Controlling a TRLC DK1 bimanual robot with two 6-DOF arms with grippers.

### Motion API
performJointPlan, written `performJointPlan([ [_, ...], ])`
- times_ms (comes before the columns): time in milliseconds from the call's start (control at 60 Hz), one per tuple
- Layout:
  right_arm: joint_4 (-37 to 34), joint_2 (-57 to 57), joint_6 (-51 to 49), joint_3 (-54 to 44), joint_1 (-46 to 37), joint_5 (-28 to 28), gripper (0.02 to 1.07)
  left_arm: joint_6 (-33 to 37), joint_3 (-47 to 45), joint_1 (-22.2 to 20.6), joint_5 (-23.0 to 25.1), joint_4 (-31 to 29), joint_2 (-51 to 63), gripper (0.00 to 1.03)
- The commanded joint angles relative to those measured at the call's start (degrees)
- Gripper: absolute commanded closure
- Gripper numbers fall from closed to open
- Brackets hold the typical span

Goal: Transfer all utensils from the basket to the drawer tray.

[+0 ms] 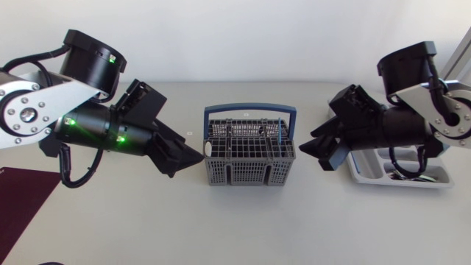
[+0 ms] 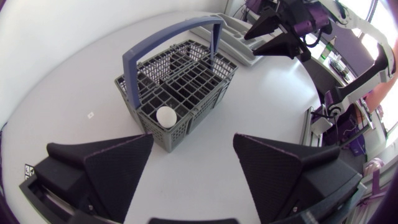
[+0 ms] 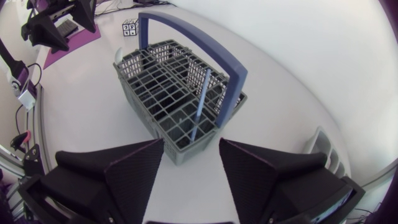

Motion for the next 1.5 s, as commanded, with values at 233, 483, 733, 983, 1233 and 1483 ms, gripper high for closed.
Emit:
performJointPlan([
  [233, 6.5, 10.2, 6.8, 3.7, 5.5, 3.0, 0.64, 1.3, -2.3, 0.5, 0.0, 1.8, -0.8, 0.14],
  [483, 10.8, 14.4, 10.1, 4.8, 7.4, 6.2, 0.64, 1.6, -3.6, 0.8, 0.2, 3.4, -0.1, 0.14],
  [733, 13.5, 17.1, 11.9, 5.3, 8.6, 8.4, 0.71, 1.7, -4.2, 0.9, 0.4, 4.6, 0.4, 0.14],
  [983, 14.2, 18.6, 12.1, 5.6, 8.7, 8.6, 0.91, 2.2, -4.8, 1.4, 0.5, 4.9, 0.7, 0.14],
  [1233, 14.5, 17.1, 12.3, 4.7, 8.6, 7.8, 0.96, 2.3, -4.9, 1.5, 0.6, 5.0, 0.7, 0.14],
  [1483, 15.2, 13.6, 12.2, 2.9, 8.6, 7.1, 0.96, 2.2, -5.3, 1.5, 0.6, 5.3, 0.6, 0.14],
])
